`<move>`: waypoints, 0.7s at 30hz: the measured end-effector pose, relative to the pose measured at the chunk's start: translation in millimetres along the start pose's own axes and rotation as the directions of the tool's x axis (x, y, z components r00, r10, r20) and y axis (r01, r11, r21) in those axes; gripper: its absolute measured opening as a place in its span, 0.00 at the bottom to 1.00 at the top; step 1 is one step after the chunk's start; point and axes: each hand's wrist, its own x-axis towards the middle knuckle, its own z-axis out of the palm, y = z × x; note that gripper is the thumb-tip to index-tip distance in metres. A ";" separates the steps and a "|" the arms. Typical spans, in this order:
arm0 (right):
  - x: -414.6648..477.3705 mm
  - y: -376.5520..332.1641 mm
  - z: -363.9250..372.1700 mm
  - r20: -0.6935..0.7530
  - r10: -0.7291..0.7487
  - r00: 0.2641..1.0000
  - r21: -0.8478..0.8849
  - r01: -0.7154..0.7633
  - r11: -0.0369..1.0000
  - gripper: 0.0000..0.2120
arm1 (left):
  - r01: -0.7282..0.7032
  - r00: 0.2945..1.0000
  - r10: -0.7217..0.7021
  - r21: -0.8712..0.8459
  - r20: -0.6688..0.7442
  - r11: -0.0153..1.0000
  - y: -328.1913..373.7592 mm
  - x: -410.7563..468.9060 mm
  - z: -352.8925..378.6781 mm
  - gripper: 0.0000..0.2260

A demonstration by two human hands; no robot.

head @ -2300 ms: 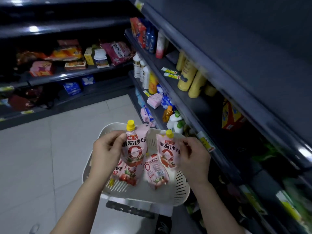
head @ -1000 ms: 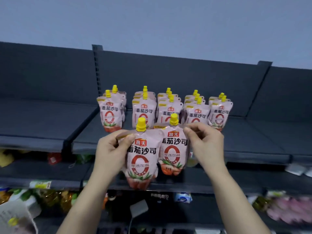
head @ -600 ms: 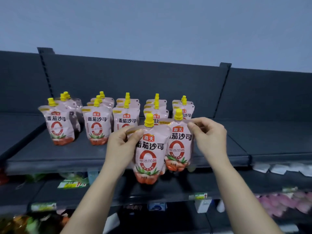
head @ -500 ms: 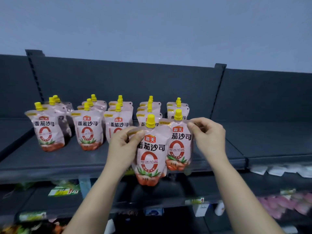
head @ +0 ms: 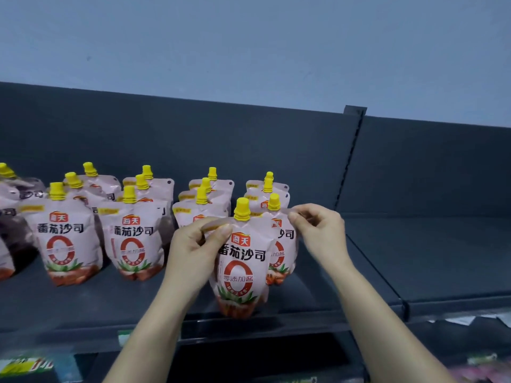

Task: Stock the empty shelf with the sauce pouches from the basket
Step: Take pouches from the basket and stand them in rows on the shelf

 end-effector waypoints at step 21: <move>27.0 23.6 -30.8 0.108 -0.160 0.981 0.159 0.142 0.977 0.09 | -0.055 0.994 0.062 0.076 -0.087 0.996 -5.0 17.0 76.7 0.19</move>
